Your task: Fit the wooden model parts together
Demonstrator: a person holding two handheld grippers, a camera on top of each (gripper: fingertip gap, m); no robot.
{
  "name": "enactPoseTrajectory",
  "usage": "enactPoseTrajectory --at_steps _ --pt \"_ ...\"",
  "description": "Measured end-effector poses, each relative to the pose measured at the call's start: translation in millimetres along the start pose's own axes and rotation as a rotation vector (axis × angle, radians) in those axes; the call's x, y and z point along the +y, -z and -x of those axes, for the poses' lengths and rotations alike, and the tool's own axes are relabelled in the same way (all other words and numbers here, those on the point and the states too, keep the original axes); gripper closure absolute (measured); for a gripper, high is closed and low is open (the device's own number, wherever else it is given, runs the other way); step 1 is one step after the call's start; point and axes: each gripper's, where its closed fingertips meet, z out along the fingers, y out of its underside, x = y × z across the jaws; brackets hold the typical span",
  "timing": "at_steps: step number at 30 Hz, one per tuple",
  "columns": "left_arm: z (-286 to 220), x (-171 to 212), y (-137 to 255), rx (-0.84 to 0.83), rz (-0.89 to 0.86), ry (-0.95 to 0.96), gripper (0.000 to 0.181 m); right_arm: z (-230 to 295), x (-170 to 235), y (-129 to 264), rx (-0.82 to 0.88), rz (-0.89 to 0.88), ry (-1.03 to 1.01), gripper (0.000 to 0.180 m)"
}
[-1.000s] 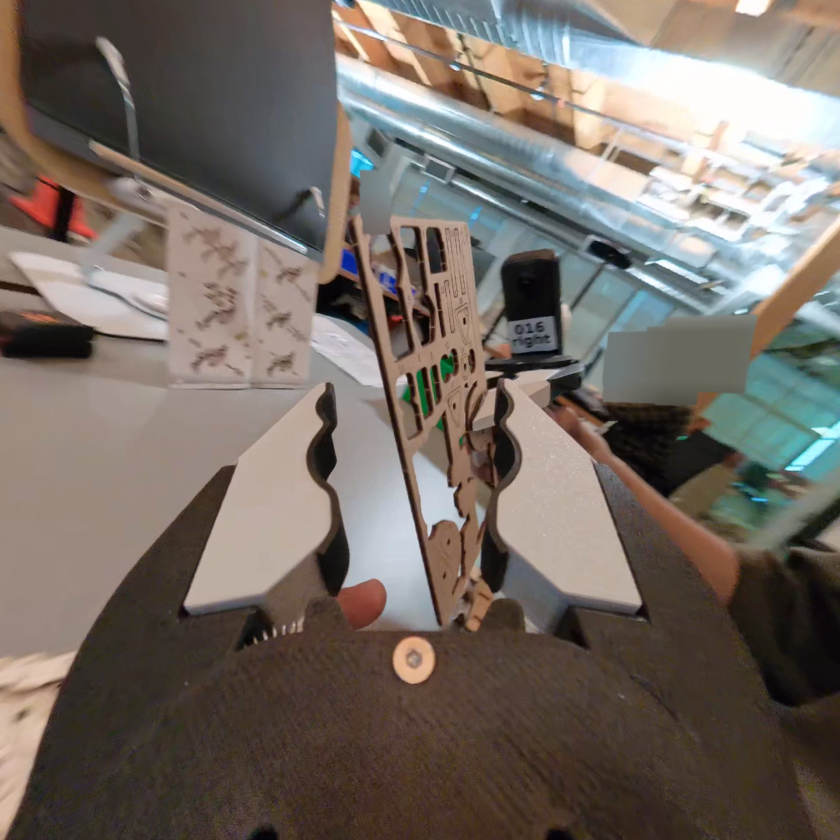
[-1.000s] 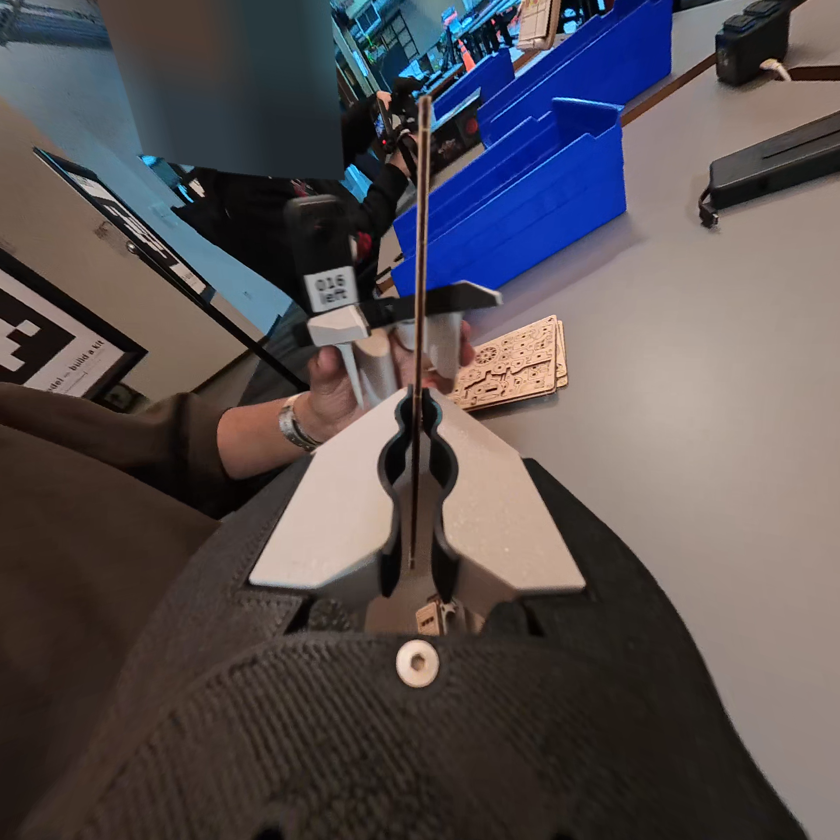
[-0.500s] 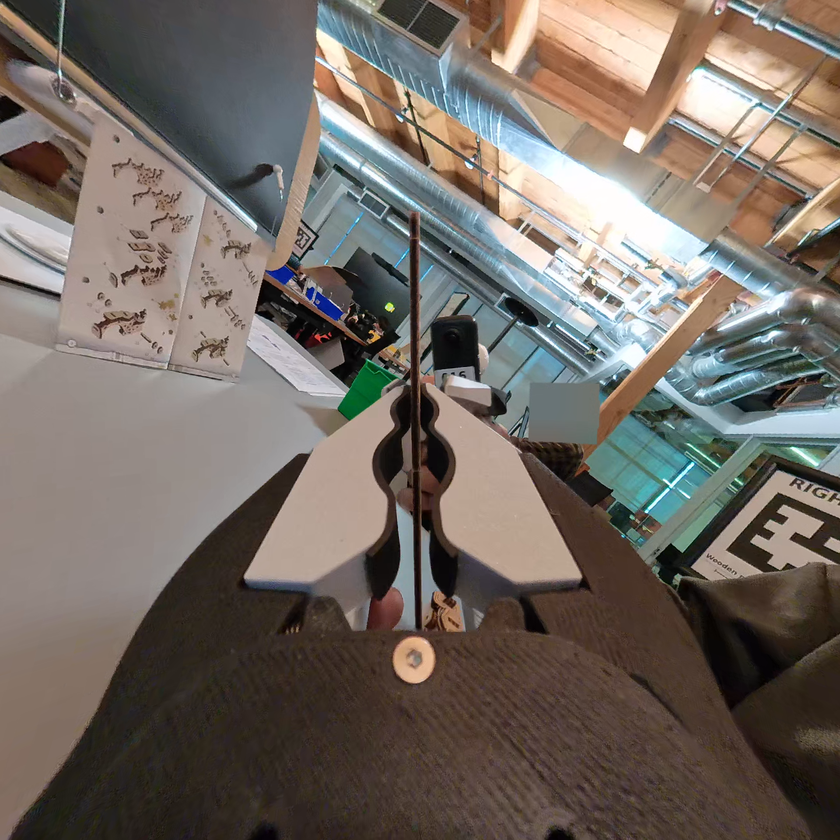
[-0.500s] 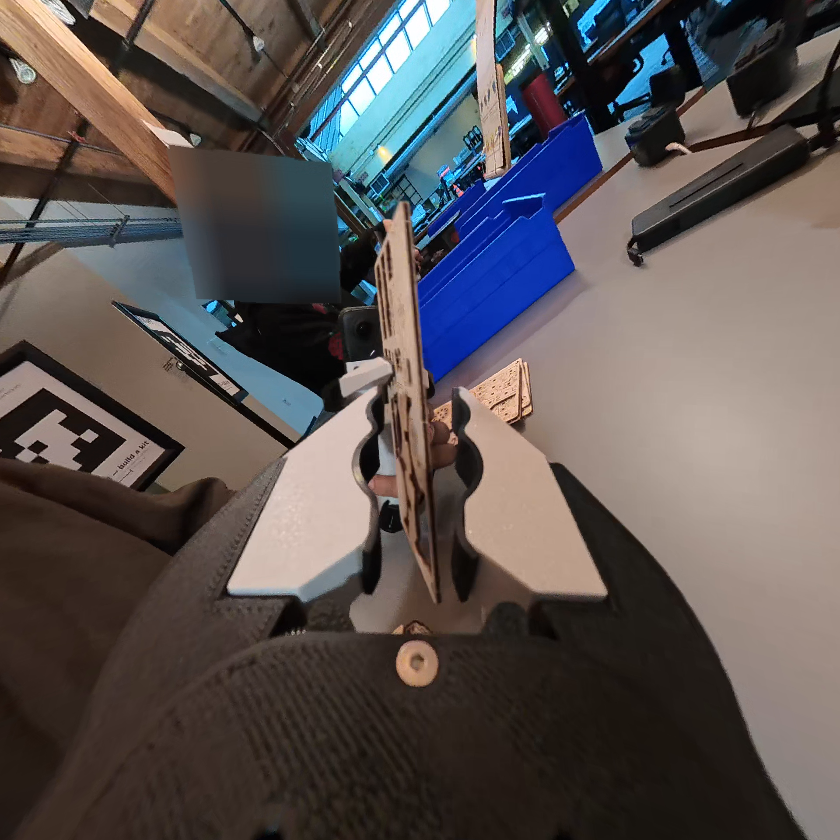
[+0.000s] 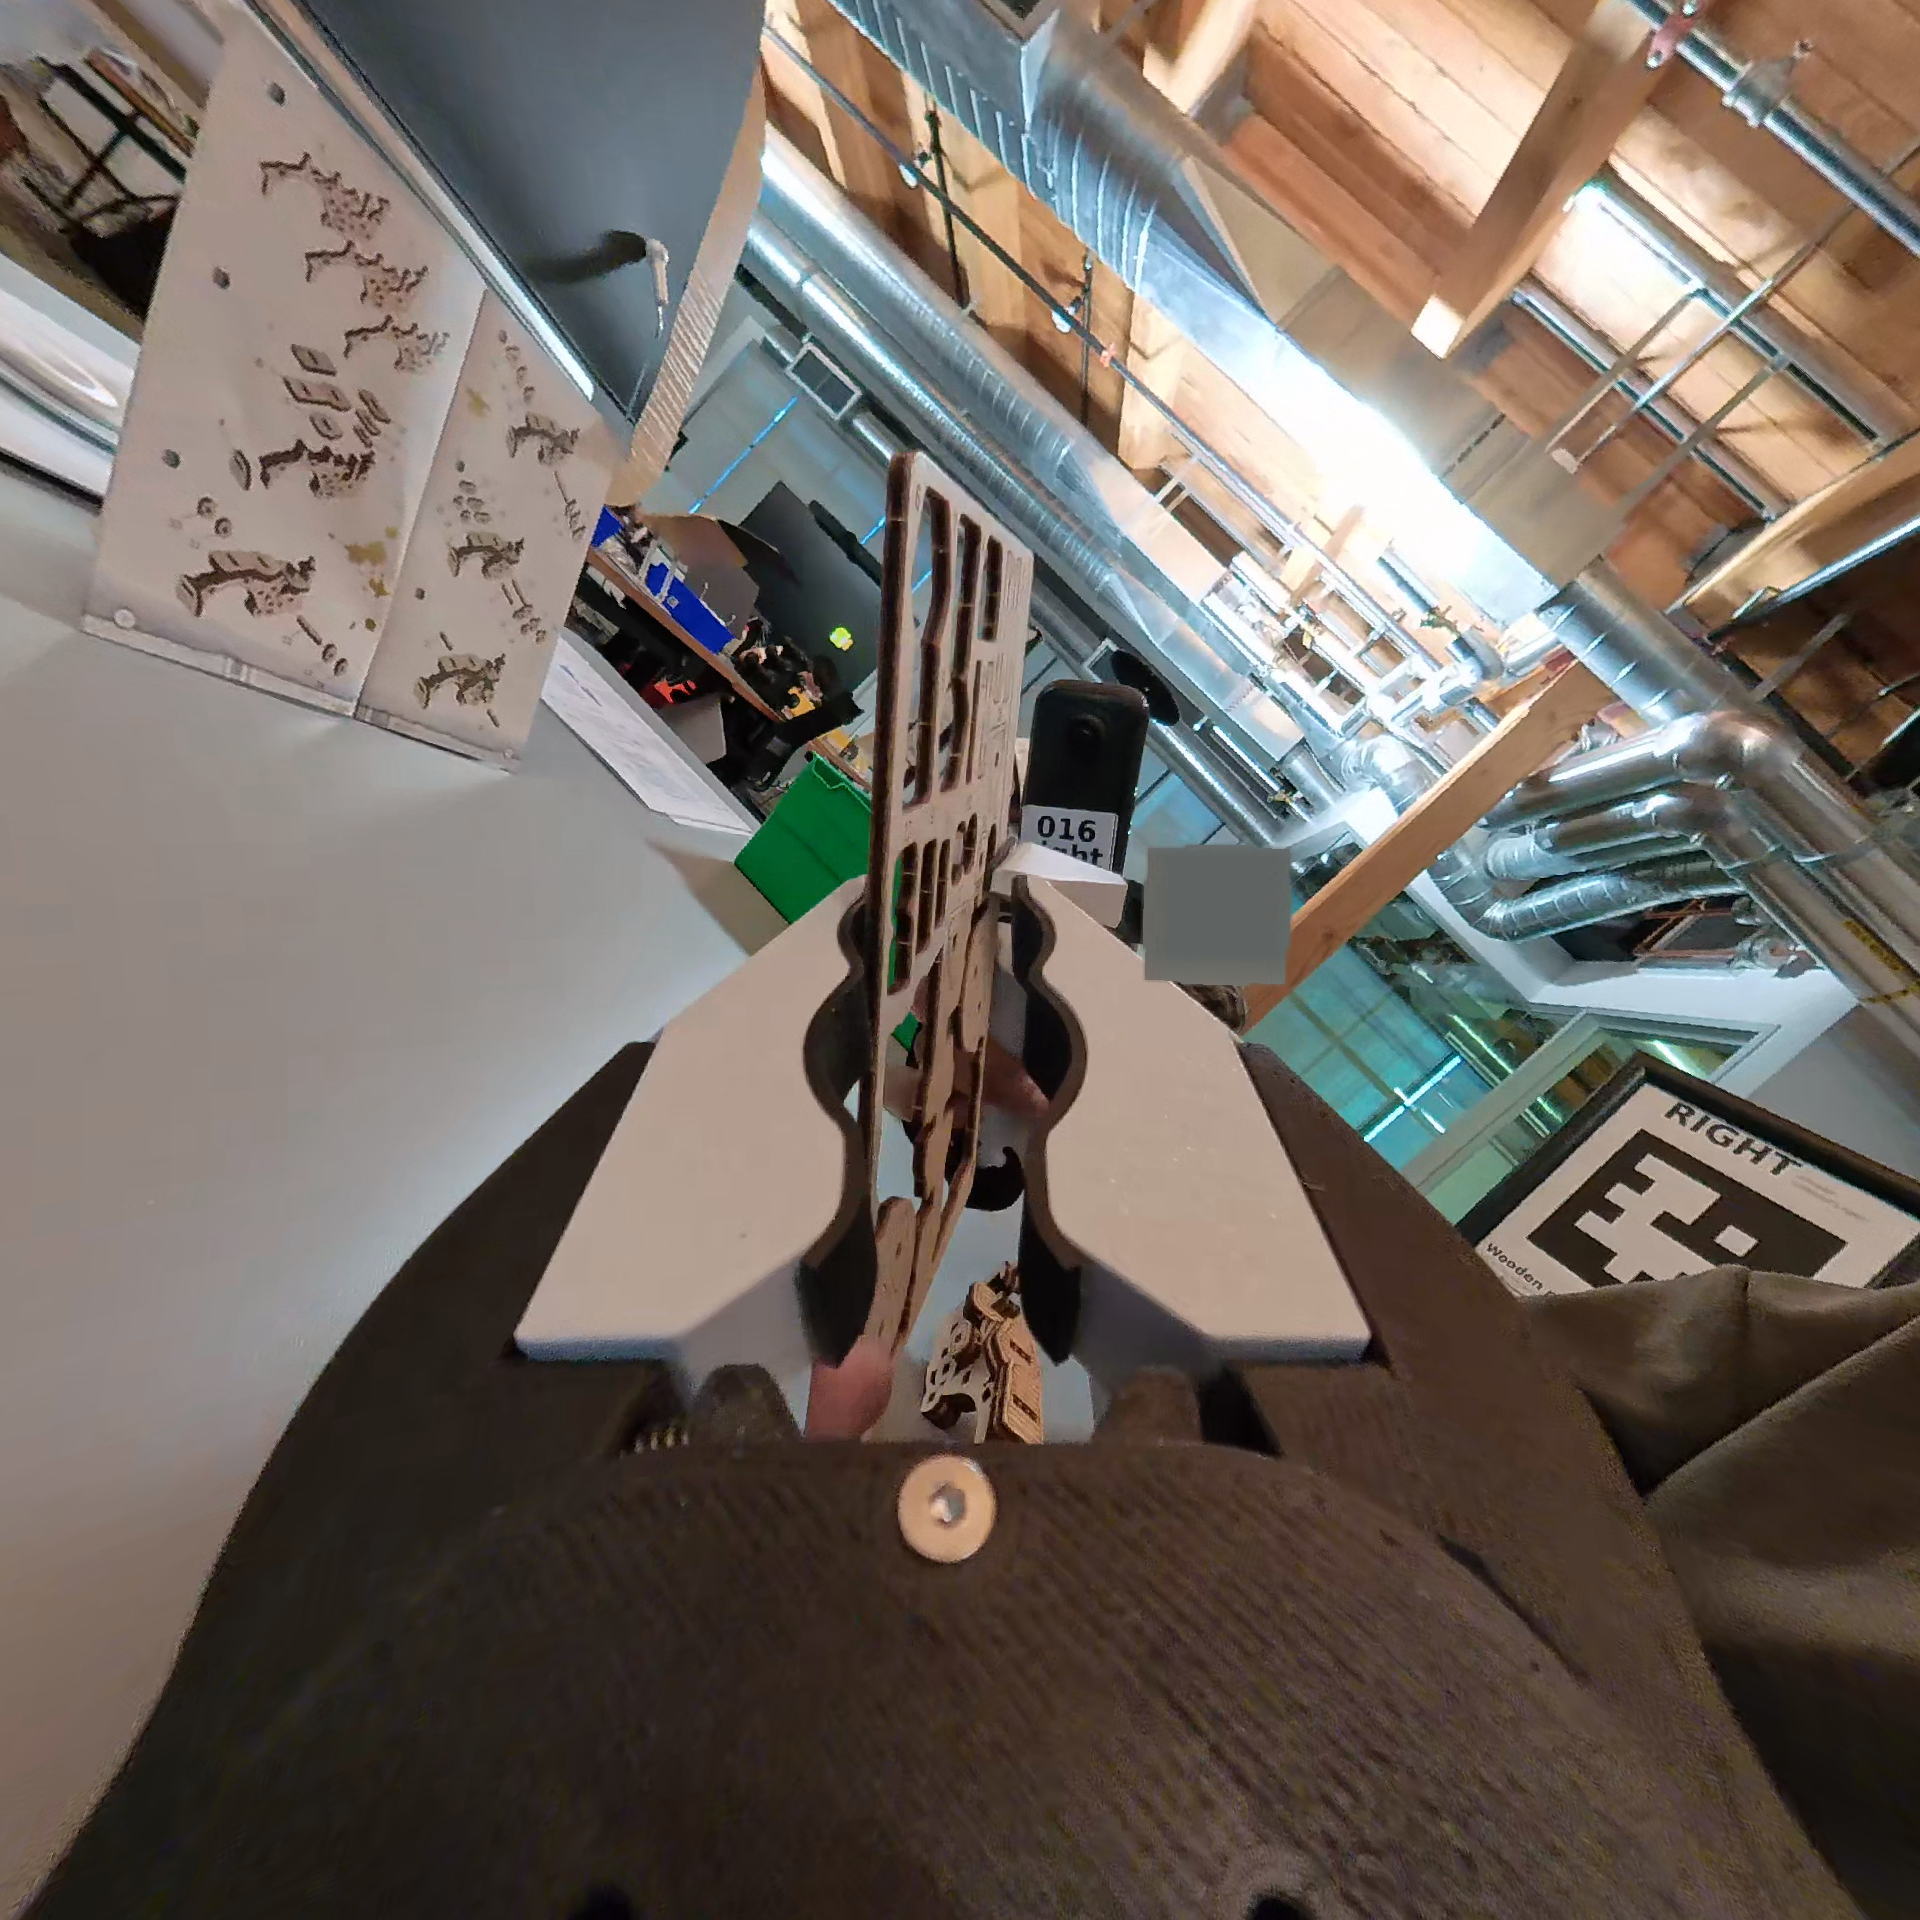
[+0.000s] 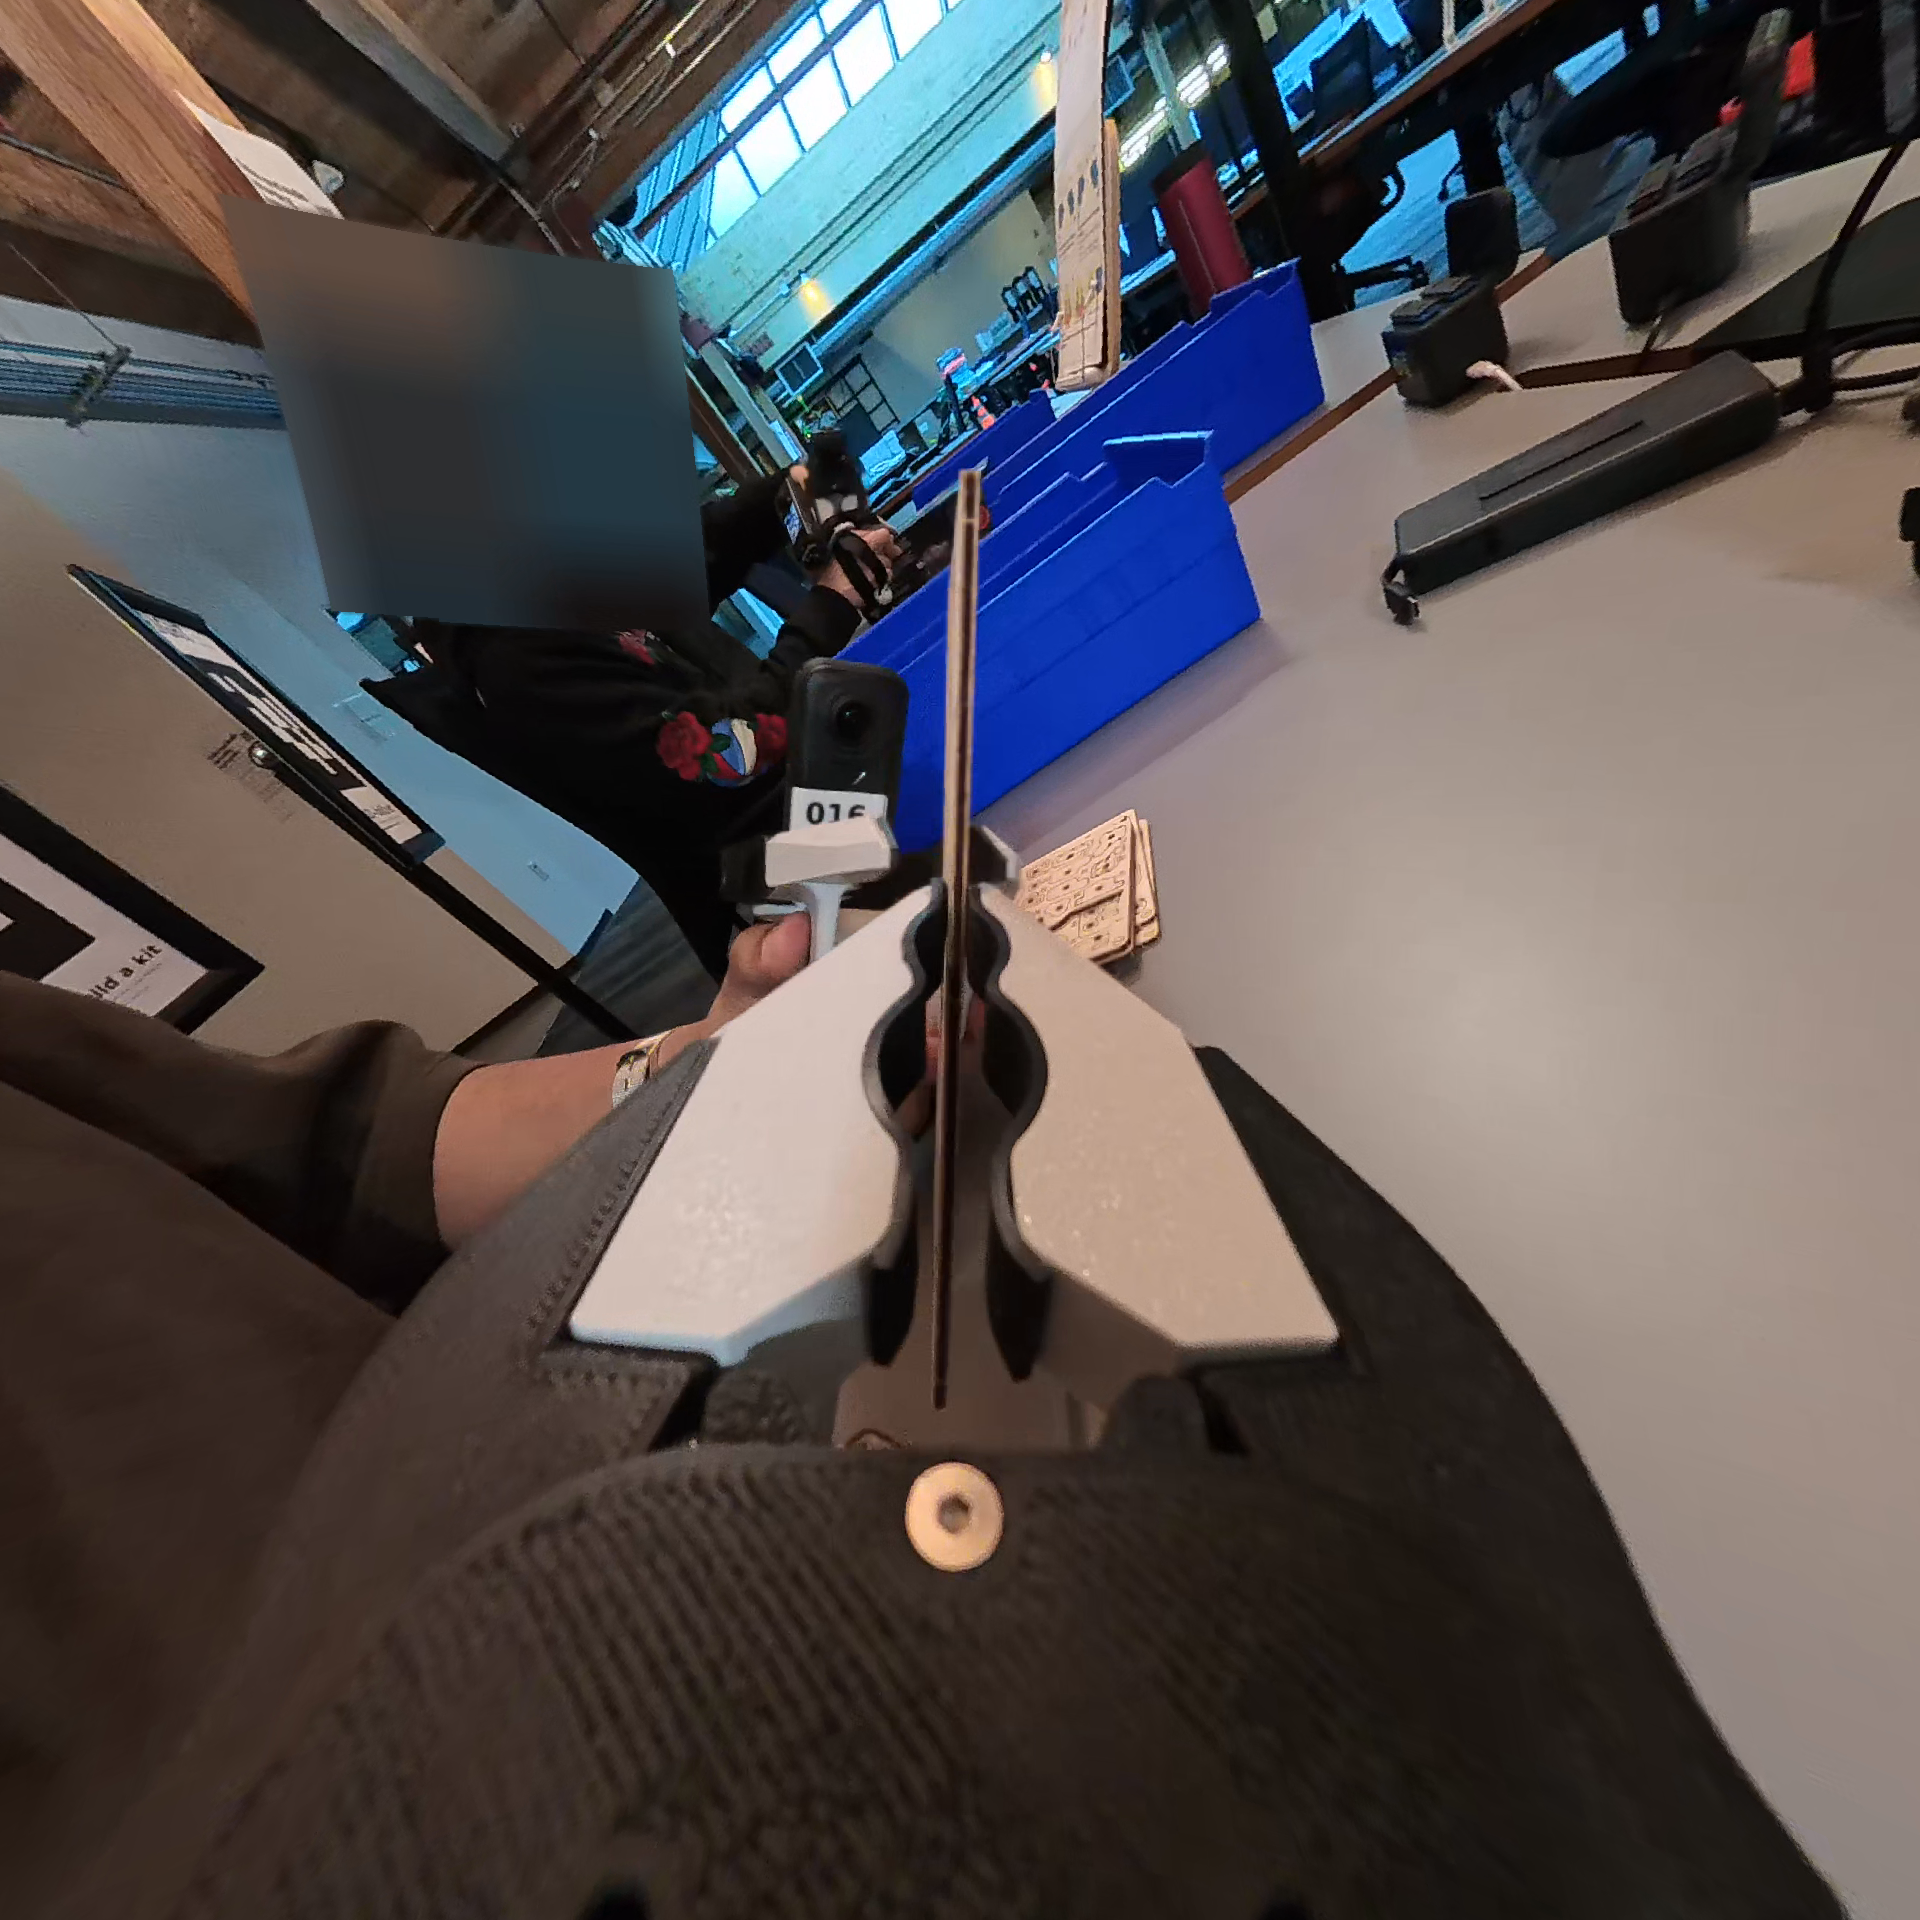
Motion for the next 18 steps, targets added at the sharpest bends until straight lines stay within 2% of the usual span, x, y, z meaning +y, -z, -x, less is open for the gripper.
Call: enactPoseTrajectory --at_steps 3,9,14,16,18 --pt "0 4 -2 -0.012 0.016 -0.017 0.167 2 -2 0 -0.012 -0.012 -0.004 0.179" --pt "-5 8 -4 0.013 0.032 -0.020 0.160 4 -3 3 -0.032 -0.024 -0.032 0.179" --pt "-4 8 -4 0.035 0.026 0.016 0.153 11 9 -5 -0.075 0.037 -0.054 0.179" --pt "-6 10 -4 0.058 0.049 0.016 0.164 13 10 -8 -0.081 0.034 -0.061 0.179" --pt "-9 9 -3 0.067 0.053 0.013 0.163 11 7 -8 -0.071 0.012 -0.068 0.179"
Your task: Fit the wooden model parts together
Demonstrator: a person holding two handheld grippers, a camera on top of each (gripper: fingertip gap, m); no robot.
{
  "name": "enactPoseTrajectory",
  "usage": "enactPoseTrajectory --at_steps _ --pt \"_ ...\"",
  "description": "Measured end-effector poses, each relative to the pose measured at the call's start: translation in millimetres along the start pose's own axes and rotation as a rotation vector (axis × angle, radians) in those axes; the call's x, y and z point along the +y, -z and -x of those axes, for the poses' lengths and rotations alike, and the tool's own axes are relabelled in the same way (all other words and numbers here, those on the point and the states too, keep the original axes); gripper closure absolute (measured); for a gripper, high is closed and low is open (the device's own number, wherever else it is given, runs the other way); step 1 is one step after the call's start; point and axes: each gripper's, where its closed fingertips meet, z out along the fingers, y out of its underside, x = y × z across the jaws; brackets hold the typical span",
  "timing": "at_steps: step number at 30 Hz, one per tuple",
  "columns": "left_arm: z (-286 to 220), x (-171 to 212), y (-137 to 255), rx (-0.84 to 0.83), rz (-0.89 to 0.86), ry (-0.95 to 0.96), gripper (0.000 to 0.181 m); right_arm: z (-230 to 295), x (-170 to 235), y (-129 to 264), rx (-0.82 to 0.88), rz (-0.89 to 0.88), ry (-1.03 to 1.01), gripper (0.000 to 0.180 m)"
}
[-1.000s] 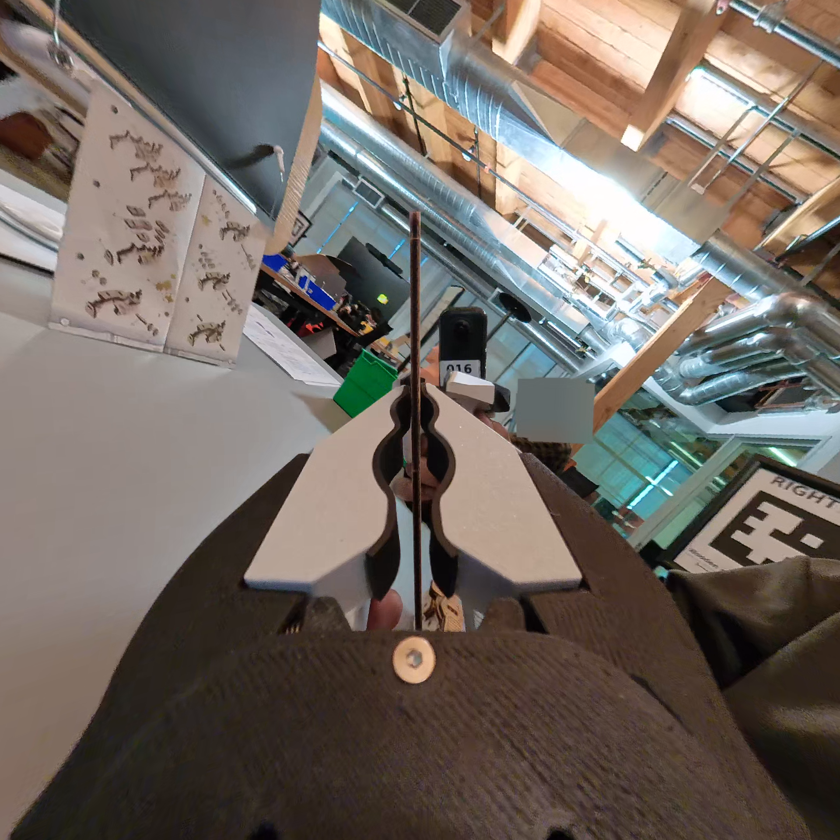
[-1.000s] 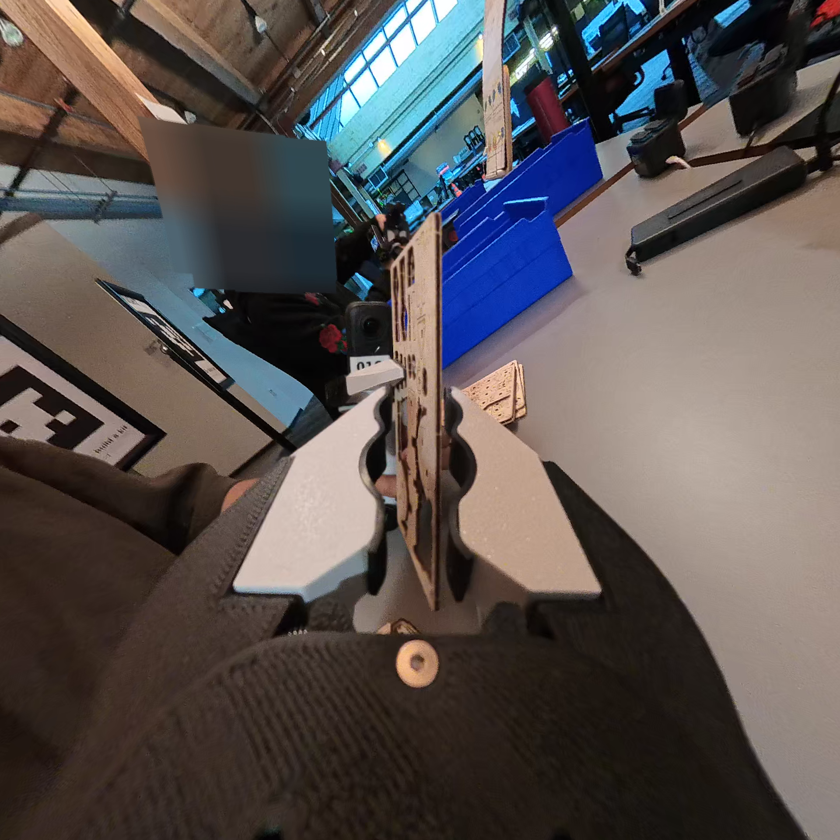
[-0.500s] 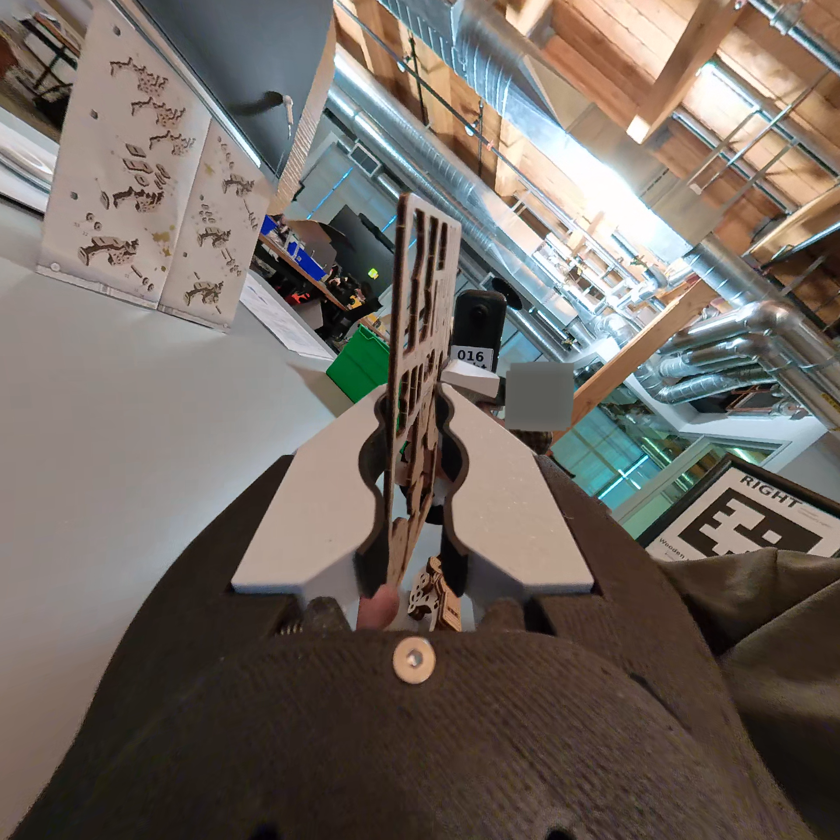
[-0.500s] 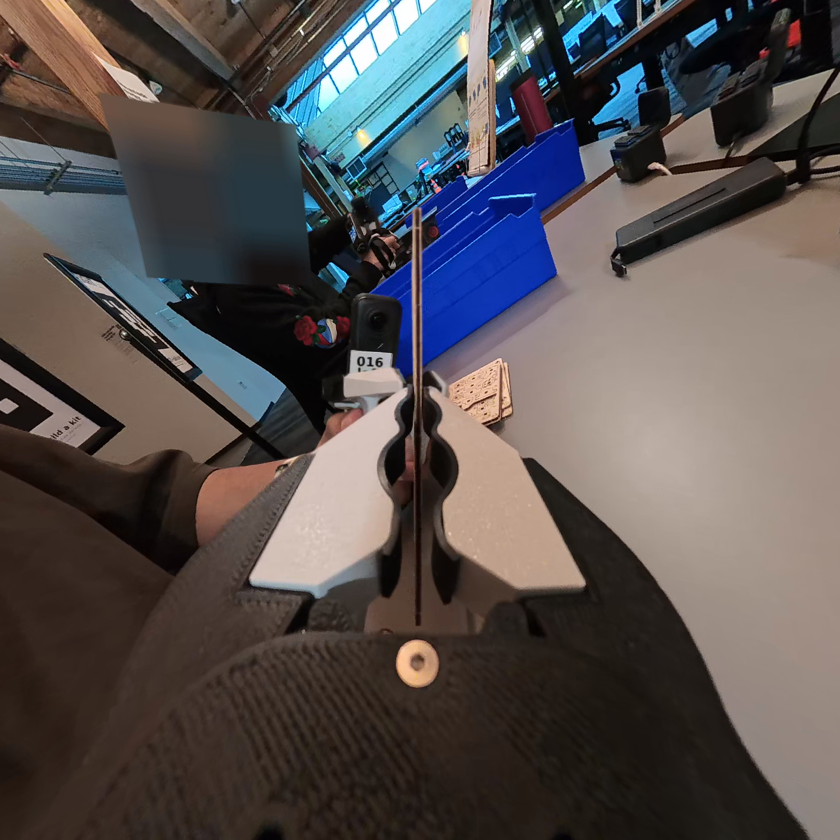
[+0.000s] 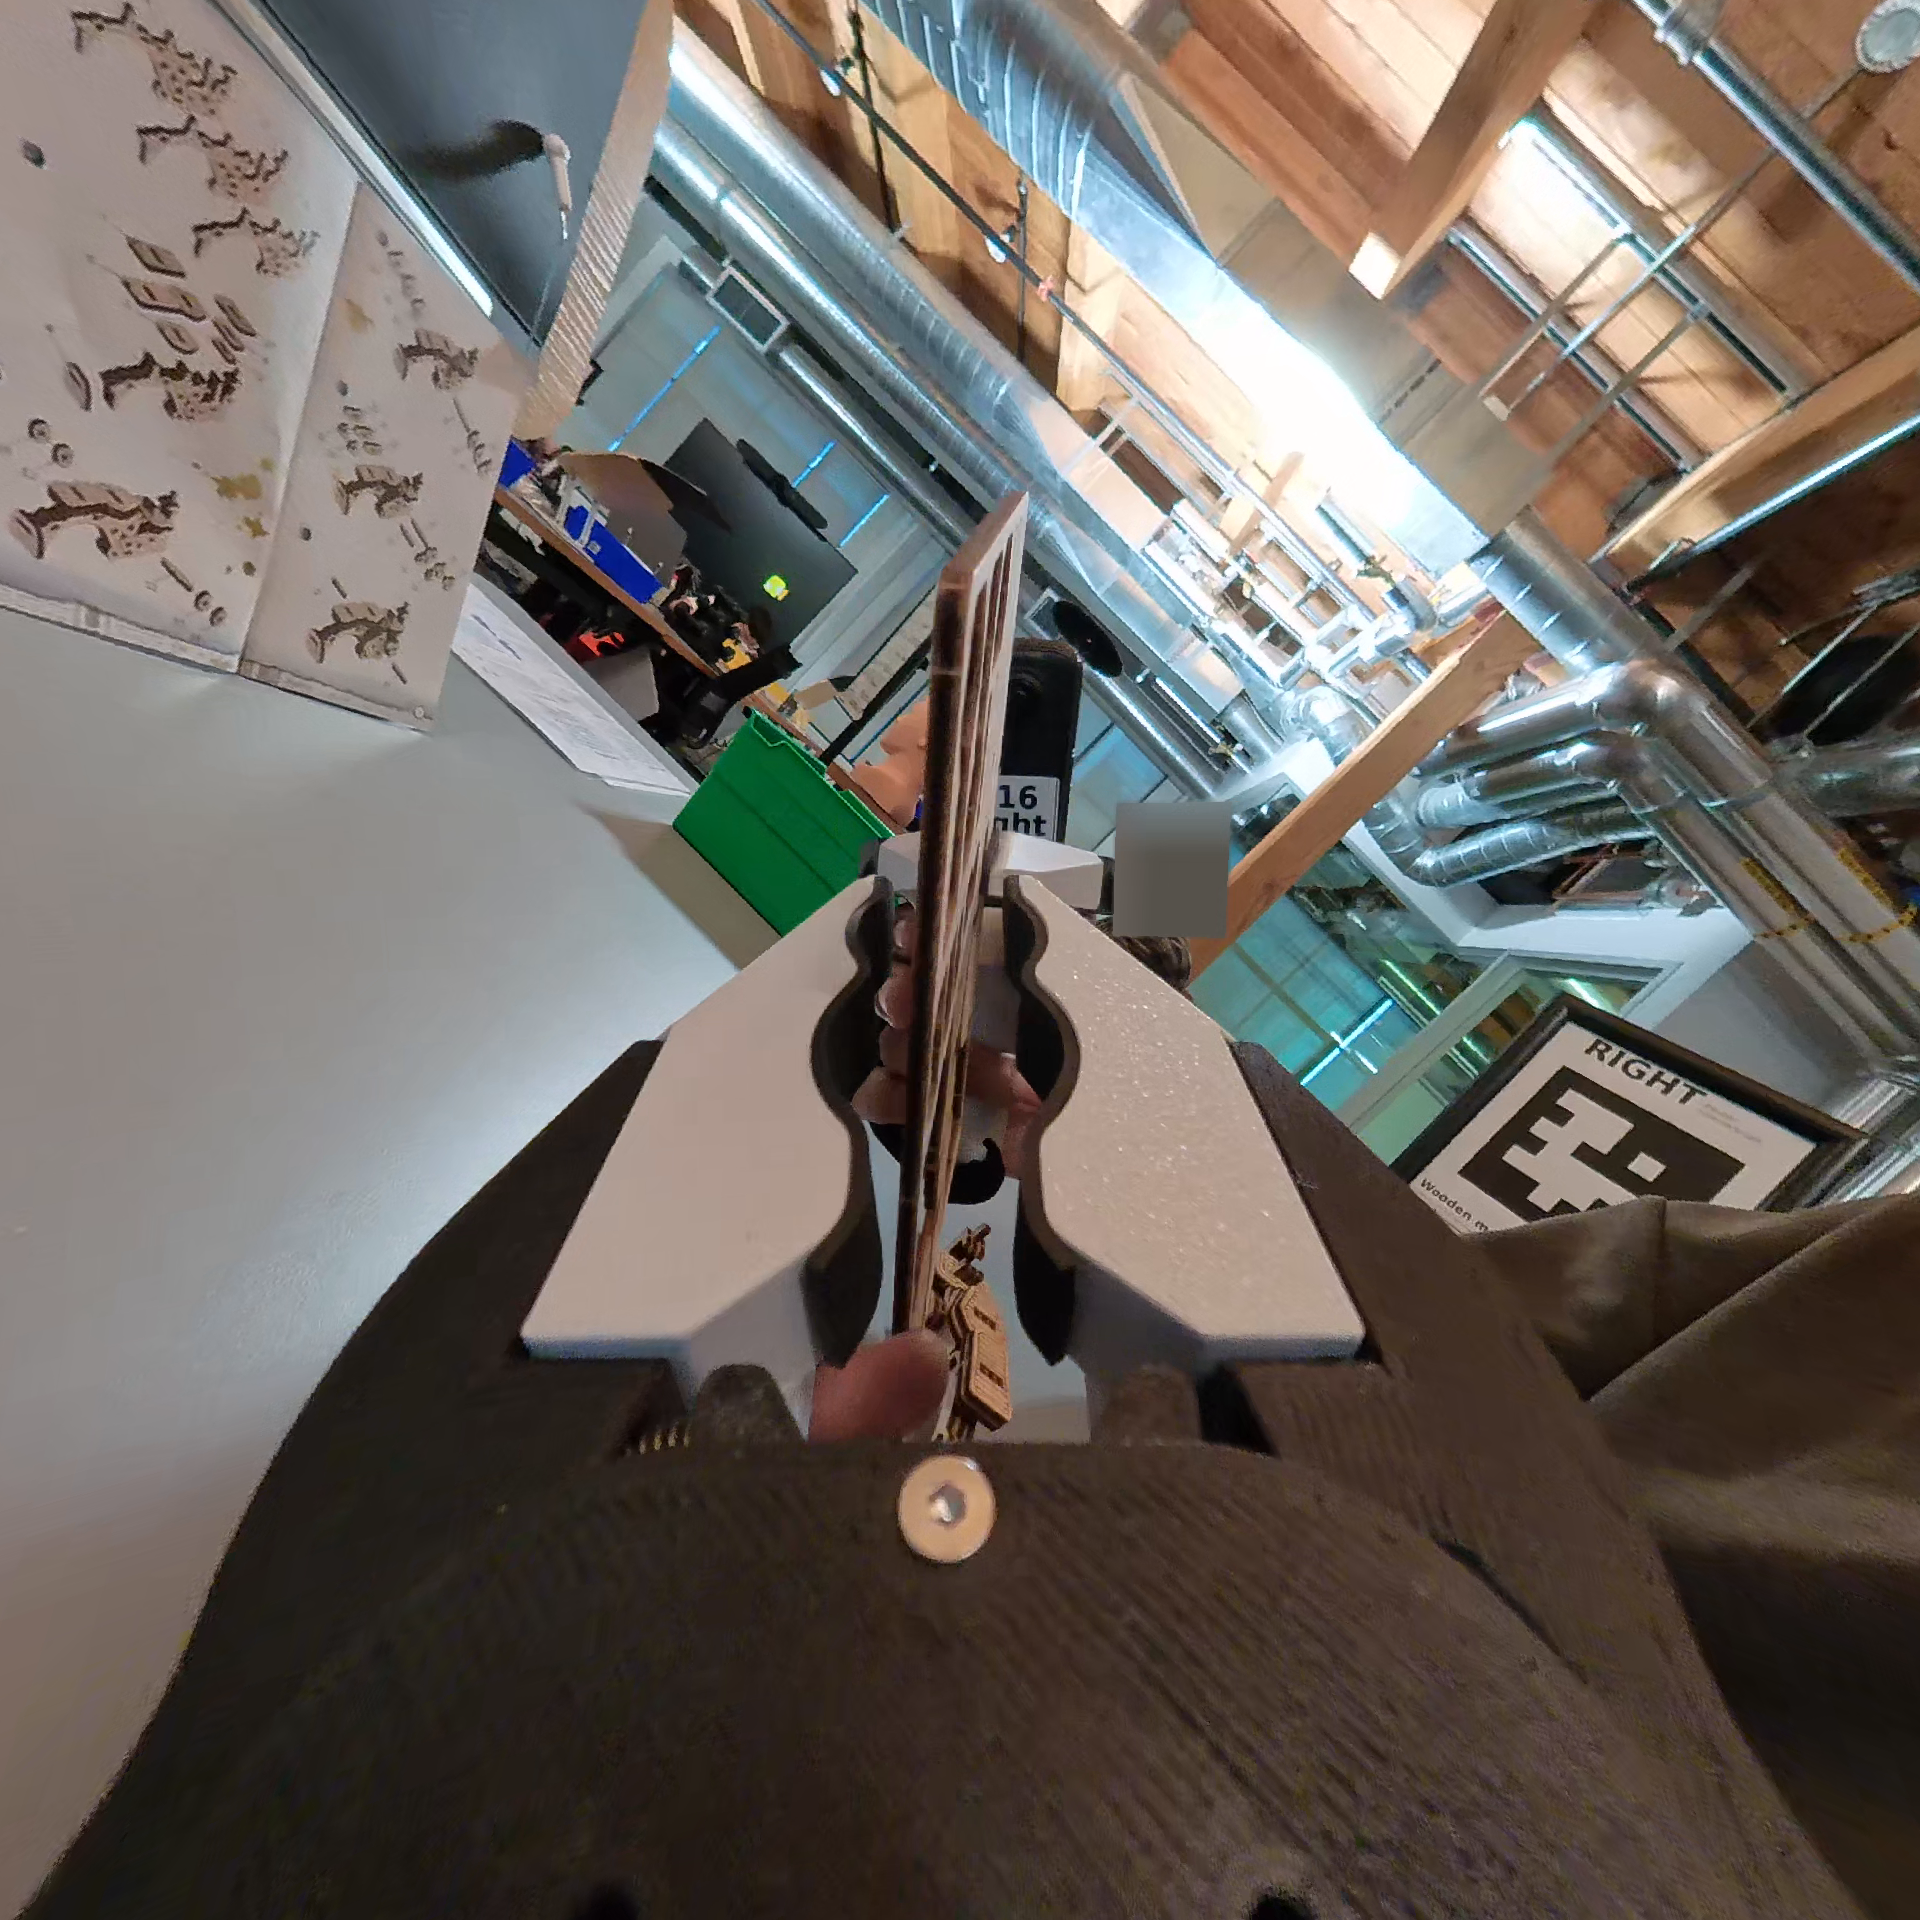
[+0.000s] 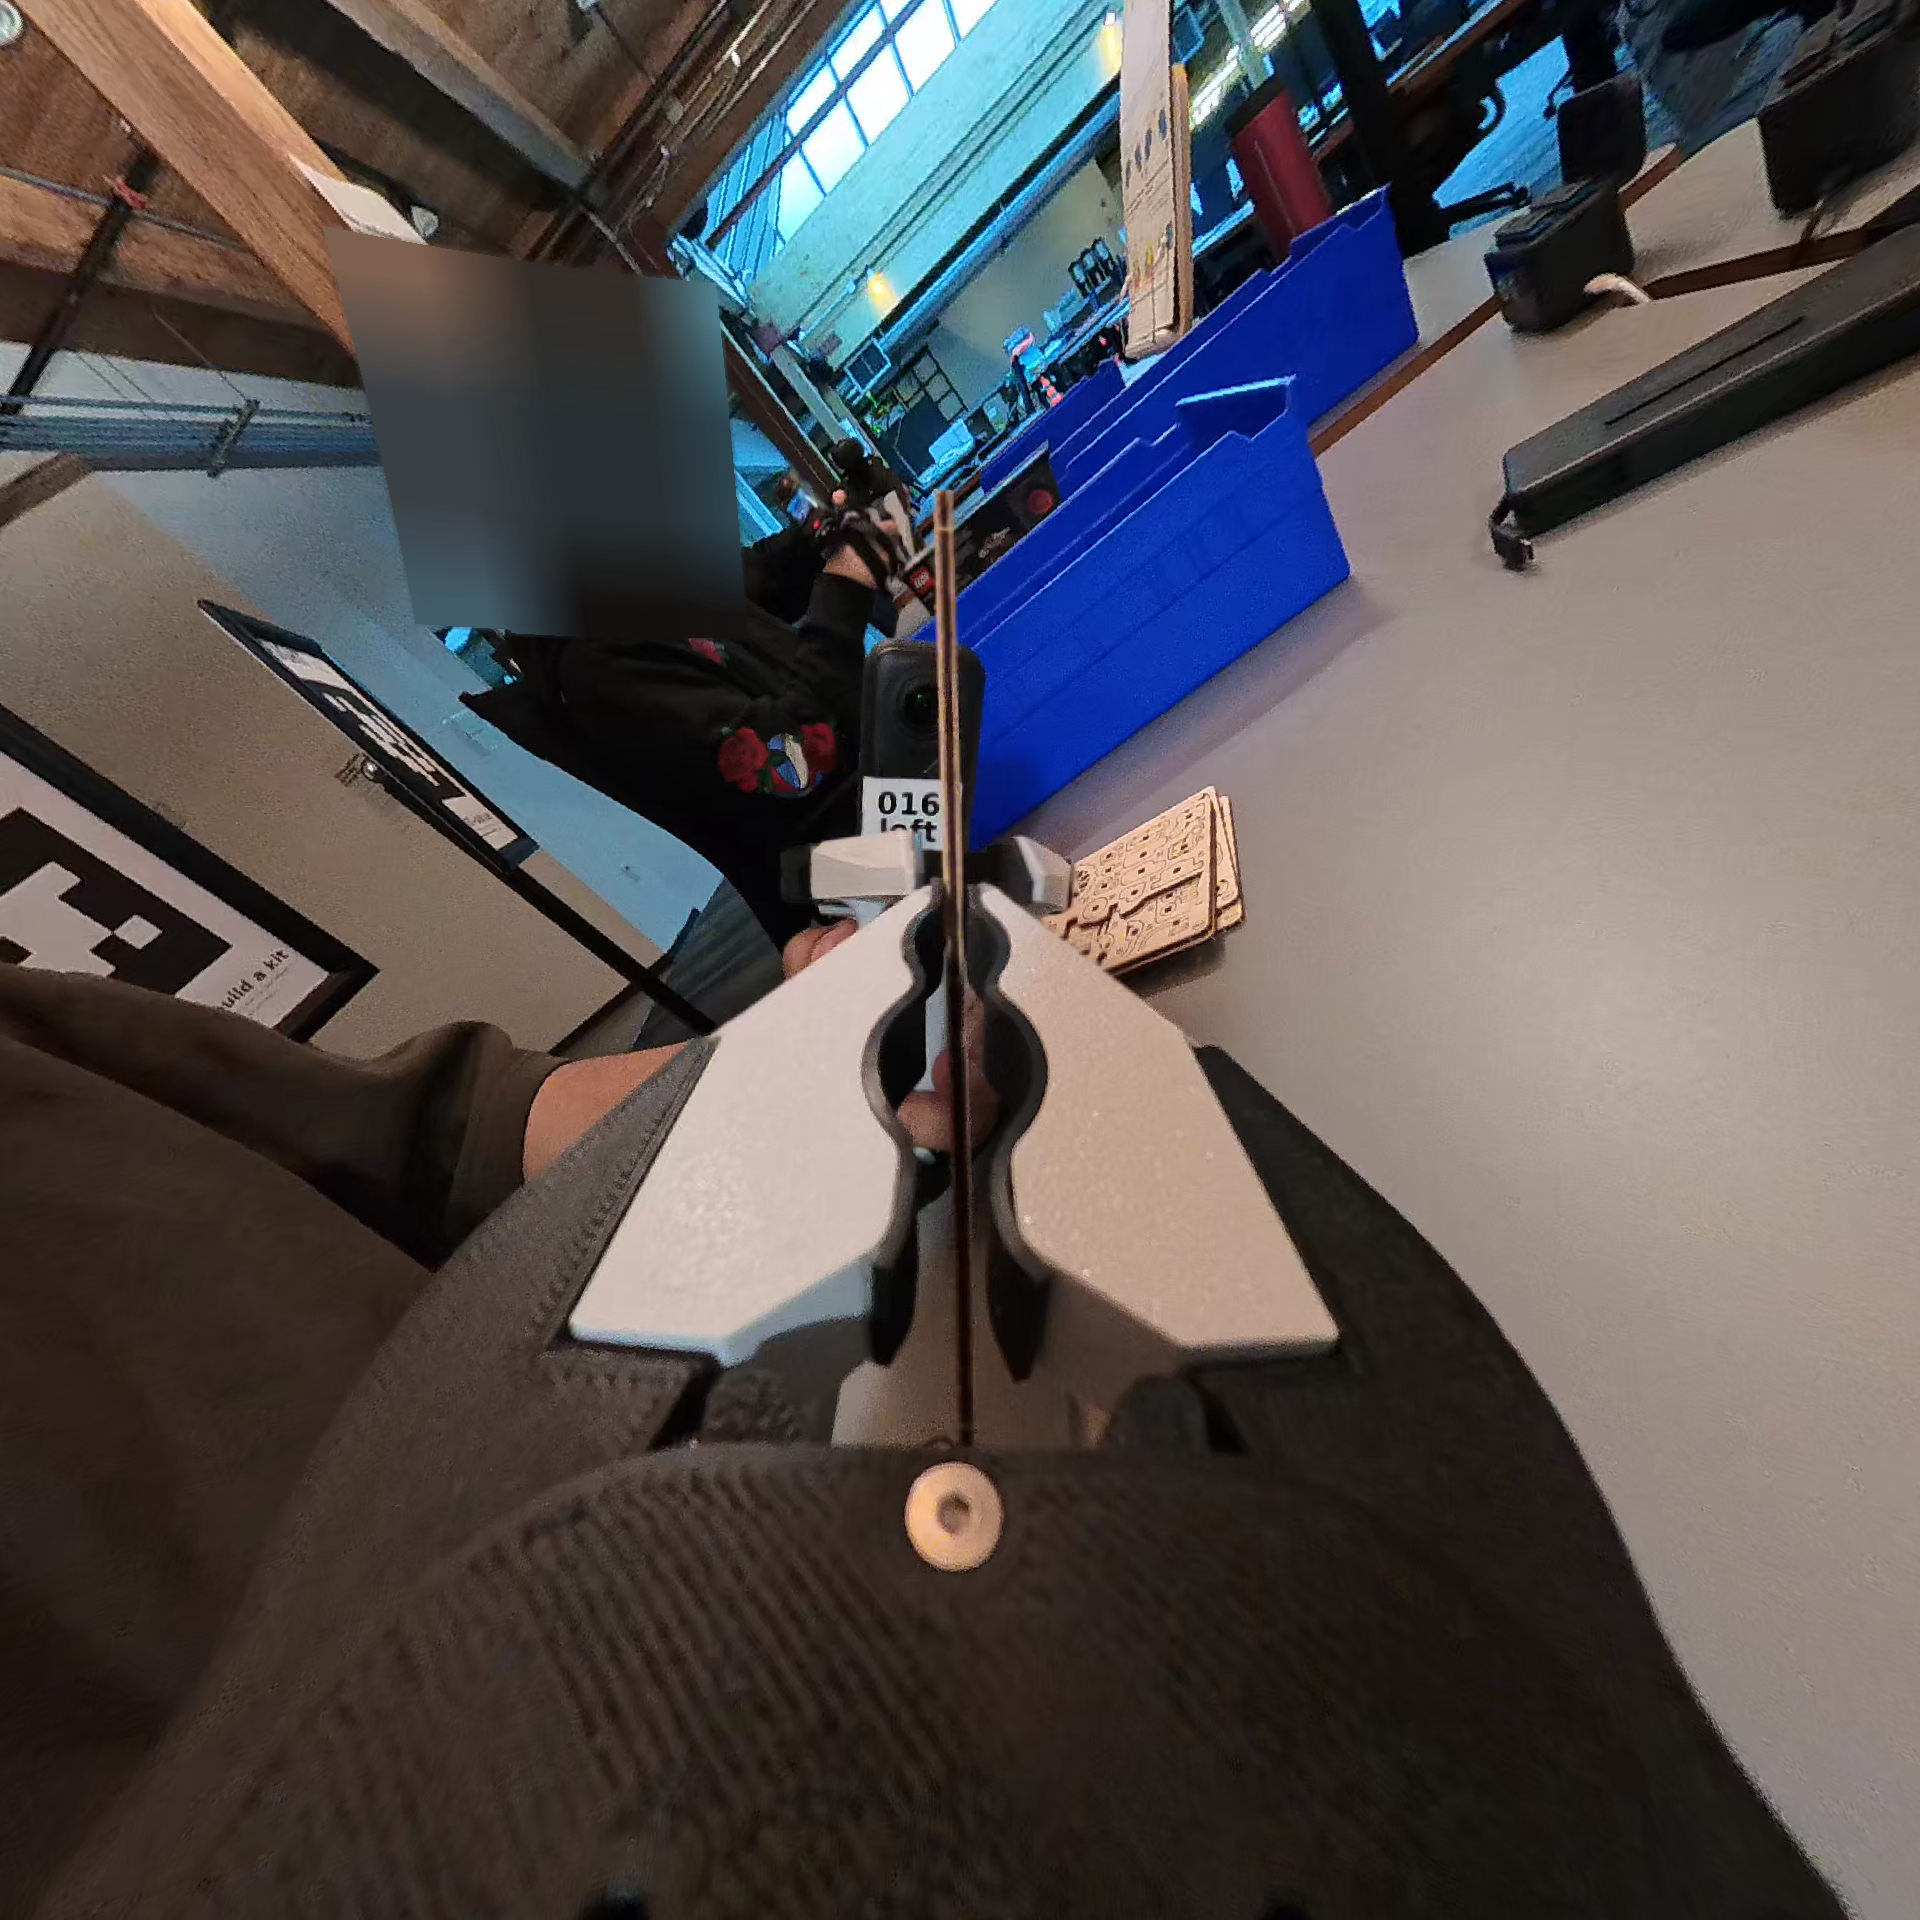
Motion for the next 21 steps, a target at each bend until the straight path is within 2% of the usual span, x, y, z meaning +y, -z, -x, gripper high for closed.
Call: enactPoseTrajectory --at_steps 2,3,7,11,13,17,21 --pt "0 1 0 -0.008 0.010 -0.019 0.167 -1 -3 2 -0.005 -0.017 -0.014 0.179" --pt "-1 1 1 -0.006 0.013 -0.037 0.178 -1 -4 3 -0.005 -0.024 -0.022 0.179" --pt "-3 1 0 -0.014 0.020 -0.078 0.181 -3 -5 6 -0.005 -0.037 -0.031 0.177" --pt "-2 1 0 -0.036 0.026 -0.110 0.181 -1 -8 6 -0.019 -0.046 -0.039 0.157" --pt "-2 1 0 -0.039 0.029 -0.105 0.181 -1 -9 7 -0.020 -0.050 -0.043 0.154" --pt "-1 6 -2 -0.038 0.049 -0.093 0.181 -5 -4 7 0.025 -0.006 0.001 0.154" --pt "-3 11 -5 -0.038 0.074 -0.100 0.181 -6 1 5 0.080 0.053 0.090 0.166"
